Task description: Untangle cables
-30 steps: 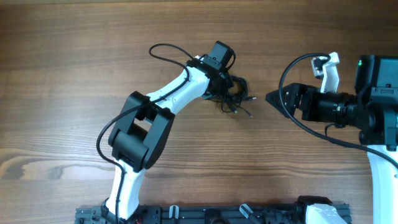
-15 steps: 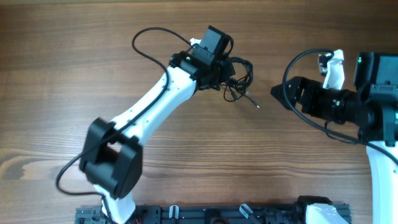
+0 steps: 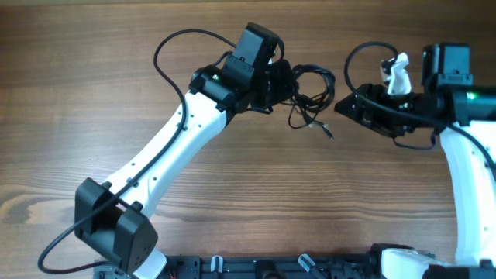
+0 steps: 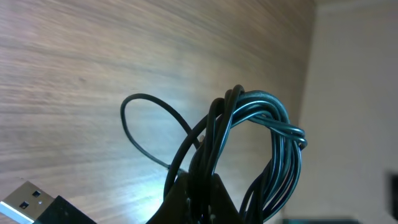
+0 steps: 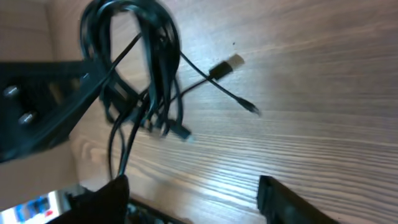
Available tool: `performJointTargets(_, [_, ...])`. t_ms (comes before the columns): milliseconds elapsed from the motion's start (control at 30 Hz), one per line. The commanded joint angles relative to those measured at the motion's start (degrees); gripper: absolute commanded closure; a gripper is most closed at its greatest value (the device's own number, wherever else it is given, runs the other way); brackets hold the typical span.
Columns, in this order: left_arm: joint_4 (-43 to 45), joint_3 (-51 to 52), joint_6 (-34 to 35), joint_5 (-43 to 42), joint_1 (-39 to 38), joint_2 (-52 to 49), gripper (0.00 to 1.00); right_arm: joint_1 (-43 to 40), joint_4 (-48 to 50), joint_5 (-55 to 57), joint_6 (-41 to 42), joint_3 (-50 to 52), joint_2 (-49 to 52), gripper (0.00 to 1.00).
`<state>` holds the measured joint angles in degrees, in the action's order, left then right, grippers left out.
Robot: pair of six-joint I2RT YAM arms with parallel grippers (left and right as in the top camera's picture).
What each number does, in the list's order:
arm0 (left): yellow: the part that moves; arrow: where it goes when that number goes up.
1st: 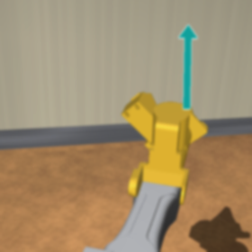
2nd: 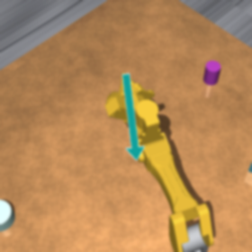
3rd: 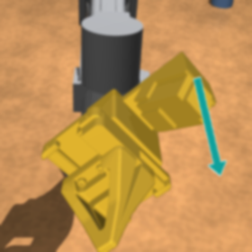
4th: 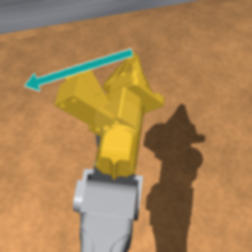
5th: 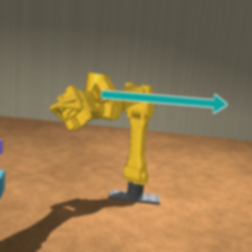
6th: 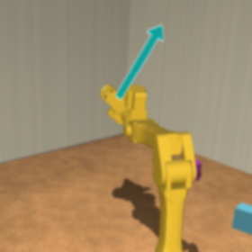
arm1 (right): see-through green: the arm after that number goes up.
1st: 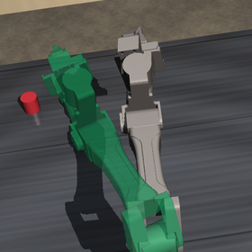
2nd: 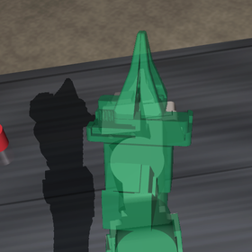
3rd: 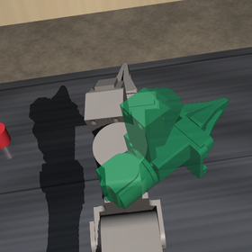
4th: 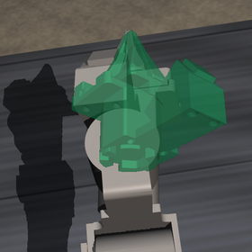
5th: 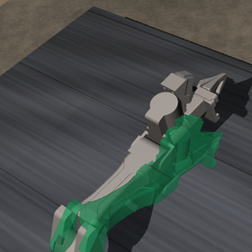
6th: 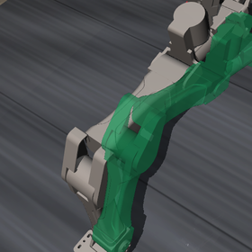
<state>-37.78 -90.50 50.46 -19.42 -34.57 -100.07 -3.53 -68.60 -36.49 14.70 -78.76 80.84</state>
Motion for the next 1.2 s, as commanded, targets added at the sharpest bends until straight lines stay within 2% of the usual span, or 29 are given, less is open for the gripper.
performJointTargets(0, [0.09,-0.5,-0.72,-8.31,-0.04,2.4,0.96,0.37,0.87,-4.11,-1.38,-0.63,1.62,0.37])
performJointTargets(100, [0.28,-0.5,-0.72,-11.58,-0.04,2.64,0.96,0.85,2.29,-5.49,-1.38,-0.63,2.21,0.36])
performJointTargets(167, [0.5,-0.5,-0.72,-13.2,-0.04,2.69,0.96,1.53,3.39,-5.64,-1.01,-0.63,2.23,0.31])
performJointTargets(300, [0.5,-0.5,-0.7,-13.22,-0.04,2.69,0.96,3.8,5.42,-5.62,-0.11,-0.63,2.23,0.31])
performJointTargets(467, [0.46,-0.5,-0.74,-13.7,-0.04,2.69,0.96,7.76,7.8,-5.35,0.63,-0.63,2.23,0.64])
performJointTargets(567, [-0.74,-0.5,-0.72,-9.84,-0.04,2.69,0.96,9.22,8.26,-3.52,2.27,-0.63,2.23,0.74])
performJointTargets(767, [-8.13,-0.48,-0.7,3.19,0.55,2.69,0.96,9.57,7.54,-0.66,3.45,-0.63,2.21,0.81])
performJointTargets(867, [-10.45,-0.48,-0.72,6.36,1.01,2.69,0.85,9.6,7.54,-1.42,3.52,-0.63,2.21,0.84])
performJointTargets(933, [-10.93,-0.48,-0.72,7.85,1.09,2.69,0.83,9.6,7.54,-2.97,3.52,-0.63,2.21,0.85])
performJointTargets(967, [-10.95,-0.48,-0.7,8.2,1.09,2.69,0.83,9.6,7.54,-4.11,3.5,-0.63,2.21,0.86])
performJointTargets(1000, [-10.91,-0.48,-0.7,8.17,1.09,2.69,0.83,9.6,7.56,-5.86,3.48,-0.63,2.21,0.91])
performJointTargets(1067, [-10.88,-0.48,-0.7,8.17,1.09,2.69,0.88,9.6,7.54,-6.05,3.52,-0.63,2.21,0.96])
performJointTargets(1167, [-10.91,-0.48,-0.7,8.17,1.09,2.69,0.89,9.6,7.54,-5.79,3.37,-0.63,2.21,0.96])
